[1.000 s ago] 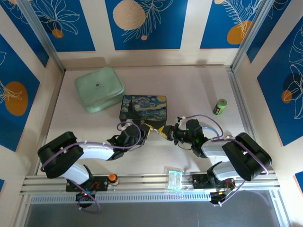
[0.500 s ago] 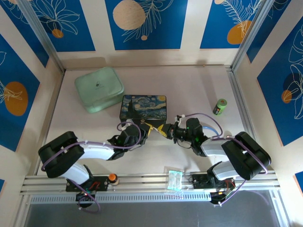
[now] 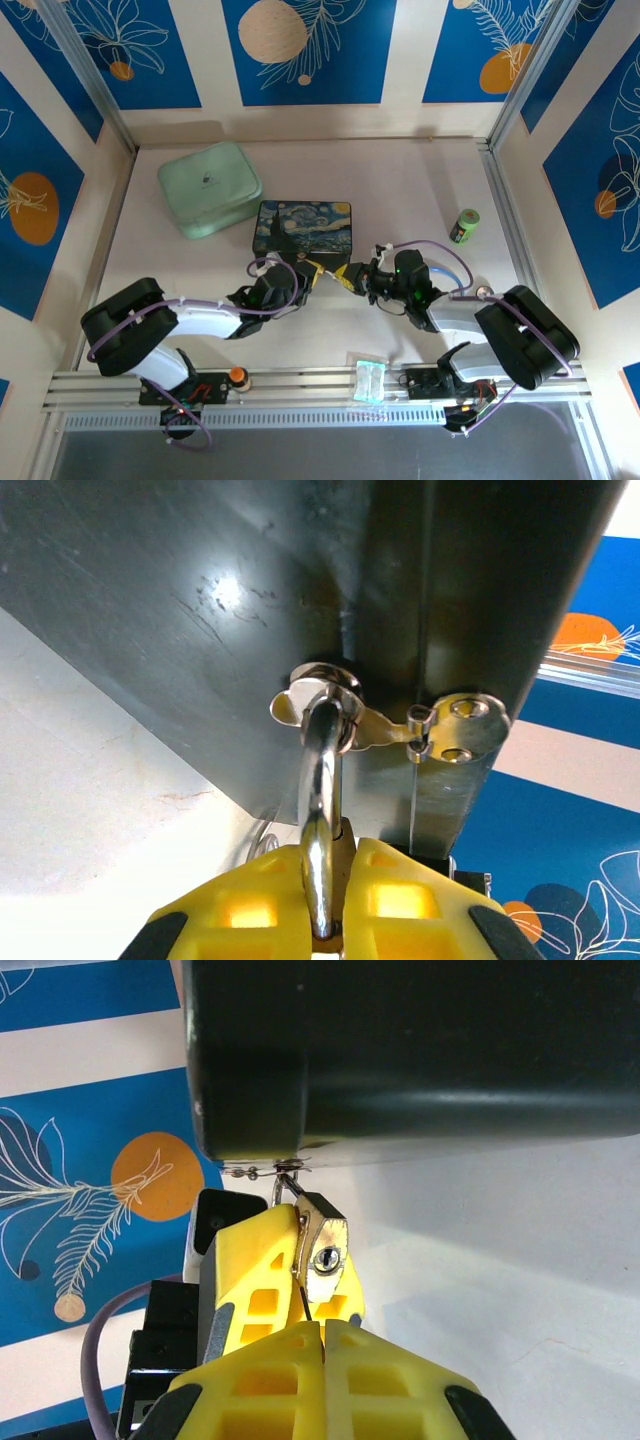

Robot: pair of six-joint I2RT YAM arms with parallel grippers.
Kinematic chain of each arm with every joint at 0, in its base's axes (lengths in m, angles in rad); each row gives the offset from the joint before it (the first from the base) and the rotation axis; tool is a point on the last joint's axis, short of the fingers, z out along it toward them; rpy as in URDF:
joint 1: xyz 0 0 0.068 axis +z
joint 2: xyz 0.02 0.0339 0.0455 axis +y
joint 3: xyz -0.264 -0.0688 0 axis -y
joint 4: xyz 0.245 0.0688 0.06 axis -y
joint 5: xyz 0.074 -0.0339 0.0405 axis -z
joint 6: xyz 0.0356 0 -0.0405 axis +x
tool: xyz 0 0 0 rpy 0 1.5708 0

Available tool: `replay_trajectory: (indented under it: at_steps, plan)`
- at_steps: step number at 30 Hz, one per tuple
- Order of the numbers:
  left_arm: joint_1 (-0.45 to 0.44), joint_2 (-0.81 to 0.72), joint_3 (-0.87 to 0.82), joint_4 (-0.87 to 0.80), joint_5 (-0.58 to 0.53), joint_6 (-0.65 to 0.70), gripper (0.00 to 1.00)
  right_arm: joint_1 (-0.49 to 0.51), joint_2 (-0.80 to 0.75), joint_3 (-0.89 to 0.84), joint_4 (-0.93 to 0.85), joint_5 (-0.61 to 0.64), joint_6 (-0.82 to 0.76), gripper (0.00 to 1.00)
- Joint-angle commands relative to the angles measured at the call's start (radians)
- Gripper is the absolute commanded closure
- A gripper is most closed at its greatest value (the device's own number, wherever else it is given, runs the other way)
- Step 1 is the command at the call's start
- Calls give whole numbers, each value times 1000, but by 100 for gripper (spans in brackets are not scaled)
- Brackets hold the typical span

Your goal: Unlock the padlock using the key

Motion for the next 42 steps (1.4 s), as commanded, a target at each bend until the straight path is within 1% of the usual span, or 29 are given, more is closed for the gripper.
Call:
replay_trajectory:
  at_steps: [1, 5, 9, 16, 20, 22, 27, 31, 37, 42]
  plan:
    - [-10, 5, 40, 91, -14, -10, 100, -5, -2, 3, -24, -11, -23, 100]
    - [-9, 2, 27, 103, -27, -16, 100, -6, 20, 1, 8, -12, -19, 100]
    - [-11, -5, 37, 75, -10, -12, 100, -7, 43, 13, 34, -24, -22, 100]
    - [-15, 12, 35, 110, -2, -26, 100, -5, 95, 23, 100, -32, -14, 100]
    - [-15, 6, 22, 115, -18, -23, 100, -5, 77, 16, 66, -12, -22, 100]
    - [-15, 3, 25, 100, -20, -21, 100, -5, 58, 5, 52, 4, -22, 100]
    - [-15, 19, 27, 120, -12, -28, 100, -7, 18, 0, 8, 20, -31, 100]
    - [-13, 12, 17, 116, -28, -27, 100, -15, 19, -9, 39, 11, -20, 100]
    - [-15, 28, 31, 130, -4, -30, 100, -17, 21, -12, 50, 16, -17, 100]
    - [-15, 23, 19, 129, -17, -34, 100, -20, 19, -26, 77, 25, -11, 100]
